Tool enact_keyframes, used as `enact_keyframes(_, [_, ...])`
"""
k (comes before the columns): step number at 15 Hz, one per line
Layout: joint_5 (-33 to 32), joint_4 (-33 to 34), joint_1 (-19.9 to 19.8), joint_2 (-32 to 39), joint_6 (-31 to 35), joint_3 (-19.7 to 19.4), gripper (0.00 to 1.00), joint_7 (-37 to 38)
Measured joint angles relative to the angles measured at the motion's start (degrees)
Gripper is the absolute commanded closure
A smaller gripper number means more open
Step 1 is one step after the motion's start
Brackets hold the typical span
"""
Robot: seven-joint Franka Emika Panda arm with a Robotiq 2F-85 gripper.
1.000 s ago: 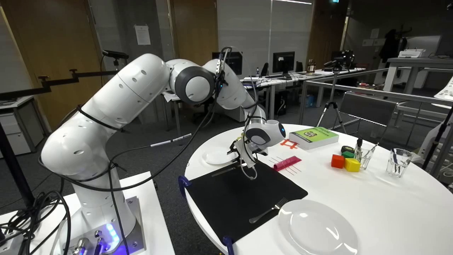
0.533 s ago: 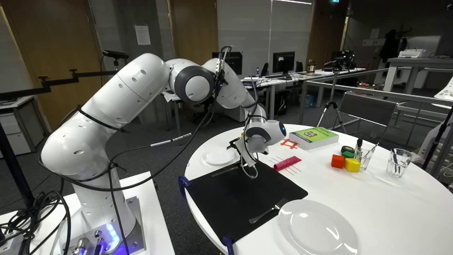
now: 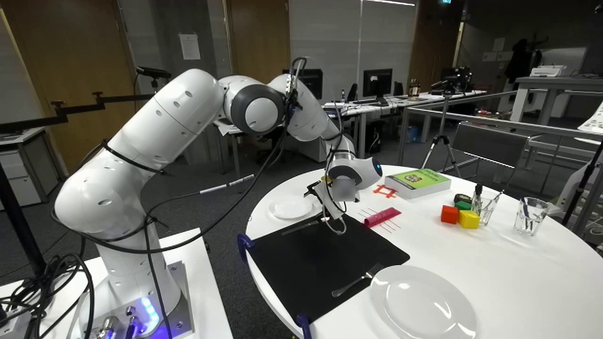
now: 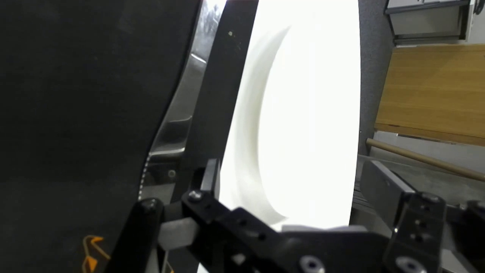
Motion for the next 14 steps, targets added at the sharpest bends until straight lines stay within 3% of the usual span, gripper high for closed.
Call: enact_keyframes(14, [-8.41,-9.54,0.10,-10.35,13.67,-1.32,0.00,6.17])
